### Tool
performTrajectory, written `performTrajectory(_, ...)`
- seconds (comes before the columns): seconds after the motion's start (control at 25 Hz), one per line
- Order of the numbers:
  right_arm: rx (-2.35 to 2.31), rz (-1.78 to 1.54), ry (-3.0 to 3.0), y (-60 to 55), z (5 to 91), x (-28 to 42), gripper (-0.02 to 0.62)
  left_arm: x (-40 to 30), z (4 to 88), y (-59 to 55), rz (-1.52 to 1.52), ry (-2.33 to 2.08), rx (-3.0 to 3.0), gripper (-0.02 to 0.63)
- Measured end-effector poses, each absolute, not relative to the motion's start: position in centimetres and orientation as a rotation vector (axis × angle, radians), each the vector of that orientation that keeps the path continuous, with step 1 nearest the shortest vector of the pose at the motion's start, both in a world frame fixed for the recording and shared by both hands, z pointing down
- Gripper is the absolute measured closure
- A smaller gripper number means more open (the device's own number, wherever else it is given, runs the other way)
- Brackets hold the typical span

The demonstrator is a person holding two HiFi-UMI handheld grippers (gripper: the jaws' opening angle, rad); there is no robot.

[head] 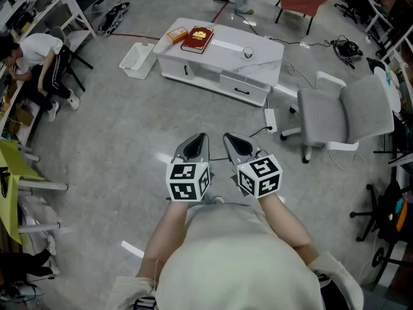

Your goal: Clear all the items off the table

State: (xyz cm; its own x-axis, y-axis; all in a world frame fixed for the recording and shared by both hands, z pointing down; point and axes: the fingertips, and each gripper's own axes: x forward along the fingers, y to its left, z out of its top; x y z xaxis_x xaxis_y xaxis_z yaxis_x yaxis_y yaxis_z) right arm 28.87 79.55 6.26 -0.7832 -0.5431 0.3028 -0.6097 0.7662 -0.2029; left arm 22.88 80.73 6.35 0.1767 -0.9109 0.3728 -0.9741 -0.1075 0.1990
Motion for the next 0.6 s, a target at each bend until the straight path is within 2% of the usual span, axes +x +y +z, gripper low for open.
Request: performTrajectory(0.6,0.997,0.509,-2.72,78.6,6.0,29.5,0.597,23.1,6.1,79.4,0.22,-1.731,2.094,0.597)
